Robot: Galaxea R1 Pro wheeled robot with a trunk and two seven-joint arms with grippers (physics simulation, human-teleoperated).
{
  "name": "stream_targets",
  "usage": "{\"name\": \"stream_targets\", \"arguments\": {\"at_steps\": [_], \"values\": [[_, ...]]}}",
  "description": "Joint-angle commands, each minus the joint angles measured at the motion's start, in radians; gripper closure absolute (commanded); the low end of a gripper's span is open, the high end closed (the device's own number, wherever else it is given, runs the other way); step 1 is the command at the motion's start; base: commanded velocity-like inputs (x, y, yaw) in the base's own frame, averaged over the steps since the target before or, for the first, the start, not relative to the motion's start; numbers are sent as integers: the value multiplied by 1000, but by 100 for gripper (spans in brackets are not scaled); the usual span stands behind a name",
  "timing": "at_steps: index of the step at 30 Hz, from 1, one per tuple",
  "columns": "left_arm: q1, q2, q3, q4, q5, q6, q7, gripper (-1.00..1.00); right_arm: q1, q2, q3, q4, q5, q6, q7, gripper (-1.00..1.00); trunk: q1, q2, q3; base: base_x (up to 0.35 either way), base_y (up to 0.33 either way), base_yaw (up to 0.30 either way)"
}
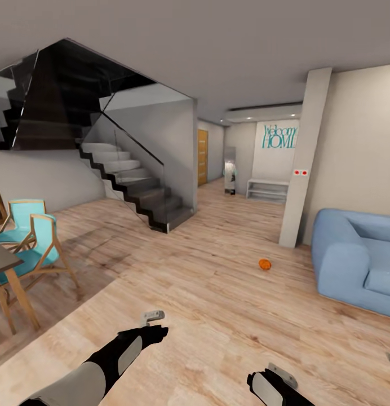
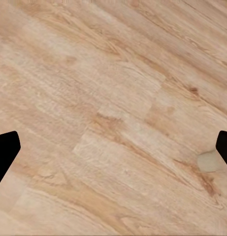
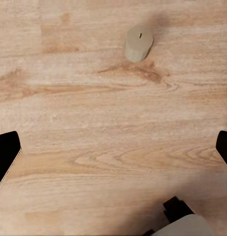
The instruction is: Place each of the two pumpkins and all three candles from the living room inside a cabinet in the living room (use any cabinet), then make sure every cabinet is closed, and position the cauldron so it is next to a table in the living room.
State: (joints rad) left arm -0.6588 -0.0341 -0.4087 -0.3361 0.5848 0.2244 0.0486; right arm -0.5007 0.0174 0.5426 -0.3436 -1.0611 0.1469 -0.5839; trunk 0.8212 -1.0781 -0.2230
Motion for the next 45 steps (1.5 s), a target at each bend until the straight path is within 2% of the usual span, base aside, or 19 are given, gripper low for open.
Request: {"name": "stream_targets", "arguments": {"at_steps": [1,26,45], "values": [[-1,1,-7,-2,9,3,5,-100,-1,-1,7,-2,-2,6,-7,-100,1,-1,-3,336,0,-7],[-1,0,-7,-1,9,4,5,-100,-1,-2,7,2,-1,6,-5,-100,1,-1,-37,325,0,-166],[-1,0,-7,-1,9,4,5,-100,-1,-2,7,3,-1,6,-5,-100,1,-1,-58,32,0,-214]]}}
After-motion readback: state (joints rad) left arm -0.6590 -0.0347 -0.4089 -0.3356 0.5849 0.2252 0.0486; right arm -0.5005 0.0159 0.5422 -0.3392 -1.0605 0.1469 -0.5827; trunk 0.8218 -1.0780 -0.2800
